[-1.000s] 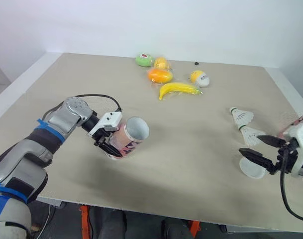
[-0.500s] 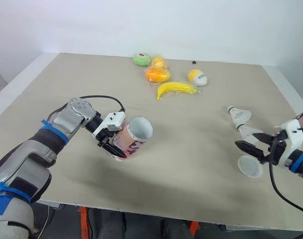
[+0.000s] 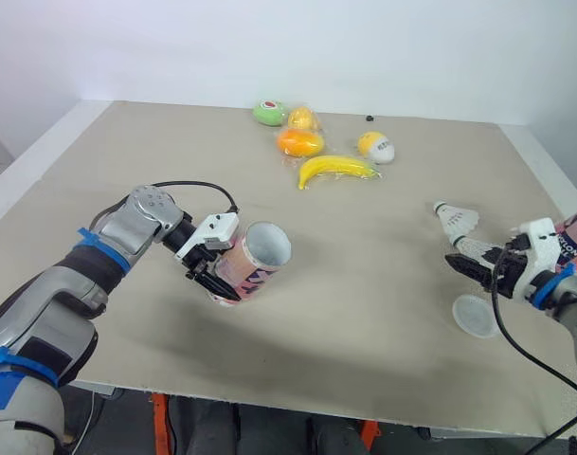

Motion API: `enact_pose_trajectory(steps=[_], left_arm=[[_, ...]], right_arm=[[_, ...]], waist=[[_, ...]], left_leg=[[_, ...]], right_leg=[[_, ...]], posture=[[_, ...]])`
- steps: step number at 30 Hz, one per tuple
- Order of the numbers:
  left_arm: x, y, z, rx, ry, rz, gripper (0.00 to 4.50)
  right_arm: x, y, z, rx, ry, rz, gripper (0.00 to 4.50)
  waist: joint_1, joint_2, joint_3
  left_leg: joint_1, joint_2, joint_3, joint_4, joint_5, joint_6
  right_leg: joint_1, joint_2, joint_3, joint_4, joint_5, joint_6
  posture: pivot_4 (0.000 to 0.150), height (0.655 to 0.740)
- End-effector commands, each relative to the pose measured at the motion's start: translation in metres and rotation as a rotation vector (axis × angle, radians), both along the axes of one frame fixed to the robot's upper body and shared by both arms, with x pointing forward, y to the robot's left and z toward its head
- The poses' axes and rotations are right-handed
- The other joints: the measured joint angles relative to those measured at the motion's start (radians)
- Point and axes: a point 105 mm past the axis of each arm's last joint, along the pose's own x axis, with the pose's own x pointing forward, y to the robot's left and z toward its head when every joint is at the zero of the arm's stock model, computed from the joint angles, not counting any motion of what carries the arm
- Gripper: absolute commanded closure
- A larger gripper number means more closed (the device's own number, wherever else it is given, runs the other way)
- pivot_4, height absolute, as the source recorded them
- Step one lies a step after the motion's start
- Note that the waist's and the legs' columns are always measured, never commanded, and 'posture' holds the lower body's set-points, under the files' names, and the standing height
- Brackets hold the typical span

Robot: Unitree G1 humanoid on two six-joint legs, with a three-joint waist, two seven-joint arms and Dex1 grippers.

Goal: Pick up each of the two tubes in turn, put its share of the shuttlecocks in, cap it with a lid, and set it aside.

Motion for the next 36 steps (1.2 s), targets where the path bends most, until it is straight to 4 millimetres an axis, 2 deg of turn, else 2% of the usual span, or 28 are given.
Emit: enact_pose_trajectory(steps=[1, 7, 12, 17, 21, 25, 29, 34, 36], left_arm=[[0.001, 0.000, 0.005, 0.001, -0.029, -0.006, 1.56], [0.001, 0.003, 0.003, 0.014, -0.030, -0.003, 1.56], [0.002, 0.000, 0.003, 0.010, -0.033, -0.009, 1.56], [0.002, -0.002, 0.002, 0.009, -0.035, -0.012, 1.56], [0.002, -0.002, 0.002, 0.008, -0.034, -0.014, 1.56], [0.002, -0.002, 0.001, 0.010, -0.035, -0.014, 1.56], [0.002, -0.002, 0.000, 0.011, -0.034, -0.016, 1.56], [0.003, -0.004, 0.000, 0.012, -0.036, -0.019, 1.56], [0.003, -0.004, 0.000, 0.012, -0.036, -0.018, 1.56]], right_arm=[[-0.002, 0.006, 0.011, -0.089, -0.045, 0.058, 1.82], [-0.015, 0.022, 0.020, -0.154, -0.056, 0.143, 4.43], [-0.022, 0.038, 0.033, -0.200, -0.085, 0.209, 4.43], [-0.023, 0.038, 0.025, -0.207, -0.050, 0.212, 4.43], [-0.024, 0.044, 0.034, -0.208, -0.084, 0.237, 4.43], [-0.031, 0.081, 0.063, -0.210, -0.191, 0.398, 4.43], [-0.044, 0.156, 0.091, -0.263, -0.329, 0.701, 4.43], [-0.051, 0.201, 0.101, -0.373, -0.380, 0.919, 4.43], [-0.054, 0.210, 0.102, -0.407, -0.388, 0.984, 4.43]], waist=[[0.001, 0.000, 0.000], [0.000, 0.001, 0.000], [-0.001, 0.001, 0.000], [0.002, 0.000, 0.000], [0.002, 0.001, 0.000], [0.001, 0.001, 0.000], [-0.001, 0.002, 0.000], [0.005, -0.001, 0.000], [0.005, -0.001, 0.000]], left_leg=[[0.000, 0.000, 0.000, 0.000, 0.000, 0.000], [0.000, 0.000, 0.000, 0.000, 0.000, 0.000], [0.000, 0.000, 0.000, 0.000, 0.000, 0.000], [0.000, 0.000, 0.000, 0.000, 0.000, 0.000], [0.000, 0.000, 0.000, 0.000, 0.000, 0.000], [0.000, 0.000, 0.000, 0.000, 0.000, 0.000], [0.000, 0.000, 0.000, 0.000, 0.001, 0.000], [0.000, 0.000, -0.001, 0.001, 0.001, 0.000], [-0.002, 0.000, 0.000, 0.001, 0.001, 0.001]], right_leg=[[0.000, 0.000, 0.000, 0.000, 0.000, 0.000], [0.000, 0.000, 0.000, 0.000, 0.000, 0.000], [0.000, 0.000, 0.000, 0.000, 0.000, 0.000], [0.000, 0.000, 0.000, 0.000, 0.000, 0.001], [0.000, 0.000, 0.000, 0.000, 0.001, 0.000], [0.000, 0.000, 0.000, 0.000, 0.001, 0.001], [0.000, 0.000, 0.000, 0.000, 0.002, 0.000], [0.000, 0.000, -0.001, 0.000, 0.001, -0.001], [-0.001, -0.001, 0.000, -0.001, 0.001, -0.002]], posture=[[0.150, 0.6917], [0.150, 0.6917], [0.150, 0.6917], [0.150, 0.6917], [0.150, 0.6917], [0.150, 0.6917], [0.150, 0.6917], [0.150, 0.6917], [0.150, 0.6917]])
